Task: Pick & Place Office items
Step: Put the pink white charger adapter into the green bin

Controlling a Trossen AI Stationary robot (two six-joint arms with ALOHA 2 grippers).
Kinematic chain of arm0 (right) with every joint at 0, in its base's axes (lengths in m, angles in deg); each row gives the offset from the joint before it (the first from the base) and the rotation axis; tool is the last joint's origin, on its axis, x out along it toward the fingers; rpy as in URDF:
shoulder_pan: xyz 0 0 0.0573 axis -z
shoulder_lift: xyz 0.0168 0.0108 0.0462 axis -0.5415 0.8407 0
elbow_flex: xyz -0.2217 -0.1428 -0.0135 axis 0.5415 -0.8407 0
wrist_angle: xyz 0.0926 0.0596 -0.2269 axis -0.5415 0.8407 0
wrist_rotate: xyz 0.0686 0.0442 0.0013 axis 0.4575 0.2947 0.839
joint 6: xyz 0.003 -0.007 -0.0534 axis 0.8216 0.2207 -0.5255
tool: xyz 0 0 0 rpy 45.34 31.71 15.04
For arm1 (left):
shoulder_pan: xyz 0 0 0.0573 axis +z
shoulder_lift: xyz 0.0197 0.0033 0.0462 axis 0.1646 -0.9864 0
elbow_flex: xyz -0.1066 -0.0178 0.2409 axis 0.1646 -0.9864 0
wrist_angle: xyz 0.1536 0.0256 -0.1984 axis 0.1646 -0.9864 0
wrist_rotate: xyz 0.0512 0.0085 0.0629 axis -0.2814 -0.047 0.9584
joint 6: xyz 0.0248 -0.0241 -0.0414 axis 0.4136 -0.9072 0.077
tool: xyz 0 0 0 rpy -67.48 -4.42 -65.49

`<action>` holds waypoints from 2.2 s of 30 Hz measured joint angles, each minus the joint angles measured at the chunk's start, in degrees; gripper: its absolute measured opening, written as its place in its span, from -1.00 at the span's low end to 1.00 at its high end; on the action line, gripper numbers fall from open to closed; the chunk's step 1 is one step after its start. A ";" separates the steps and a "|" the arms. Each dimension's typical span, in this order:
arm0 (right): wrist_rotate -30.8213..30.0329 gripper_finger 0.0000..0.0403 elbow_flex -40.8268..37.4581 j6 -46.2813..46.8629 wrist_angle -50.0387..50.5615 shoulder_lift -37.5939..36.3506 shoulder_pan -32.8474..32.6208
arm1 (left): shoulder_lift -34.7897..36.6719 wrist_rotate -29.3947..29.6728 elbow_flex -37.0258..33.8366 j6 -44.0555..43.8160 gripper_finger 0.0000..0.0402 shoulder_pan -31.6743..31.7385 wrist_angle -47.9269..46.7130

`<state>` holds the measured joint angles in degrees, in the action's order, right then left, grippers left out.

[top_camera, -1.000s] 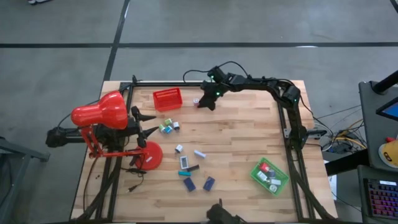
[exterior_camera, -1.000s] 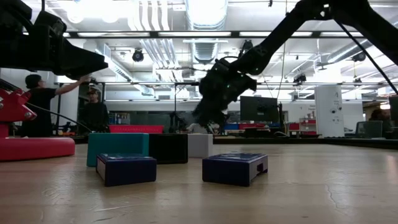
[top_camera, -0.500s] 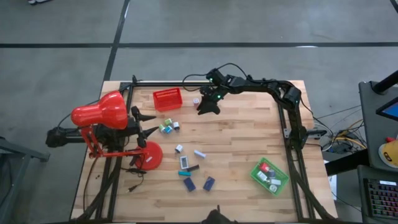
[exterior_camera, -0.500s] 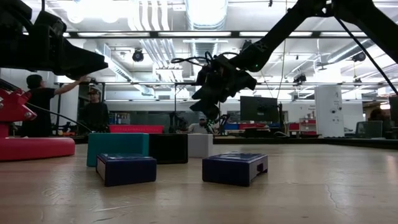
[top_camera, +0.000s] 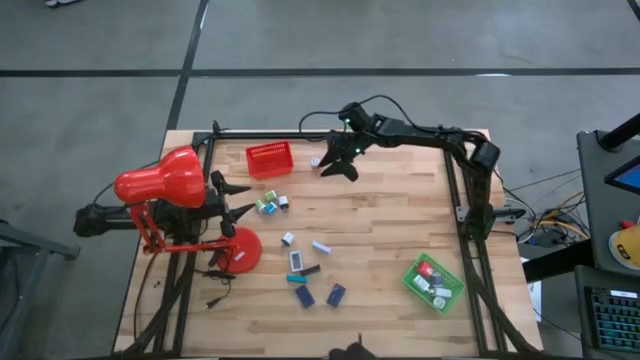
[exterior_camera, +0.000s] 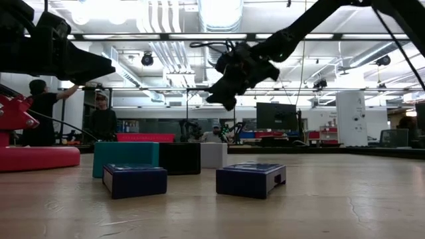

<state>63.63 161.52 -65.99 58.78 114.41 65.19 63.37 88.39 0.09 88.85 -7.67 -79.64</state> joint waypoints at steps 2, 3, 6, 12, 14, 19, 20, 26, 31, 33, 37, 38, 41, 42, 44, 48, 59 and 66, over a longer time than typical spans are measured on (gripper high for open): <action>-3.45 -0.06 -1.79 -0.44 -0.18 -2.54 -0.20 | 0.00 0.00 0.01 -0.01 0.22 0.00 -0.01; -5.44 -0.06 -2.91 -0.55 -0.90 -3.91 -0.37 | 0.00 0.01 0.00 0.01 0.22 0.00 0.00; -10.75 -0.06 -7.96 -0.54 -4.43 -8.58 -0.86 | 0.00 -0.01 0.00 0.01 0.22 0.00 0.00; -23.94 -0.06 -23.23 3.73 -18.29 -19.71 -1.94 | 0.00 0.01 0.00 0.01 0.22 0.00 0.00; -28.97 -0.06 -28.93 5.98 -23.14 -23.35 -2.44 | -0.02 -0.01 0.02 0.01 0.22 0.00 -0.02; -42.54 -0.06 -42.10 10.79 -30.31 -33.45 -3.39 | 0.00 -0.01 0.00 0.01 0.22 0.00 -0.02; -45.41 -0.06 -44.50 11.36 -30.91 -35.78 -3.43 | 0.00 -0.01 0.00 0.01 0.22 0.00 0.00; -54.53 -0.06 -56.32 15.02 -35.86 -48.45 -3.67 | 0.00 -0.01 0.00 0.01 0.22 0.00 -0.01; -52.86 -0.06 -61.92 15.58 -36.10 -56.43 -3.68 | 0.00 0.01 0.00 0.00 0.22 0.00 0.00; -52.87 -0.06 -63.34 15.16 -36.11 -58.84 -3.67 | 0.00 0.00 0.00 0.01 0.22 0.00 0.00; -52.68 -0.06 -65.09 15.42 -36.15 -62.66 -3.67 | 0.00 0.00 0.00 0.00 0.22 0.00 0.00; -52.66 -0.06 -65.29 15.74 -36.12 -63.28 -3.67 | 0.00 0.00 0.00 0.01 0.22 0.00 -0.01; -52.65 -0.06 -65.62 16.97 -36.56 -64.47 -3.67 | 0.00 0.00 0.00 0.00 0.22 0.00 0.00; -52.66 -0.06 -65.64 16.99 -36.54 -64.62 -3.67 | 0.00 -0.01 0.00 0.00 0.22 0.00 0.00; -52.66 -0.06 -65.69 16.73 -36.54 -64.65 -3.67 | 0.00 -0.01 0.01 0.01 0.22 0.00 0.00; -52.67 -0.06 -65.73 16.74 -36.42 -64.44 -3.67 | 0.00 -0.01 0.00 0.01 0.22 0.00 0.00; -52.67 -0.06 -65.73 16.71 -36.43 -64.48 -3.67 | 0.00 0.00 0.01 0.01 0.22 -0.01 -0.02; -52.67 -0.06 -65.73 16.71 -36.43 -64.48 -3.67 | 0.00 -0.01 0.00 0.01 0.22 0.00 0.00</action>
<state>10.96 95.79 -49.28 22.35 49.93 61.52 63.37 88.38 0.09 88.86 -7.67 -79.64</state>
